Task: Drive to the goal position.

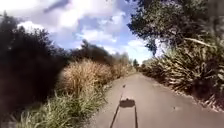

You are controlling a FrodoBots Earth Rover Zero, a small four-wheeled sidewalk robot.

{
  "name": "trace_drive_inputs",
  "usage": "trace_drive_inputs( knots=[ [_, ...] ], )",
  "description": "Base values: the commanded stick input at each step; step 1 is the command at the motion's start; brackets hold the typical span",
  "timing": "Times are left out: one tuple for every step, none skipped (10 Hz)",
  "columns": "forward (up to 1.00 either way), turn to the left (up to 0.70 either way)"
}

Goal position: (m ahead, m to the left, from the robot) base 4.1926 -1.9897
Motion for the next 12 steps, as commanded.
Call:
trace_drive_inputs(
  knots=[
    [0.70, -0.35],
    [0.70, -0.35],
    [0.70, -0.35],
    [0.70, -0.35],
    [0.70, -0.35],
    [0.70, -0.35],
    [0.70, -0.35],
    [0.70, -0.35],
    [0.70, -0.35],
    [0.70, -0.33],
    [0.70, -0.10],
    [0.70, 0.00]
  ],
)
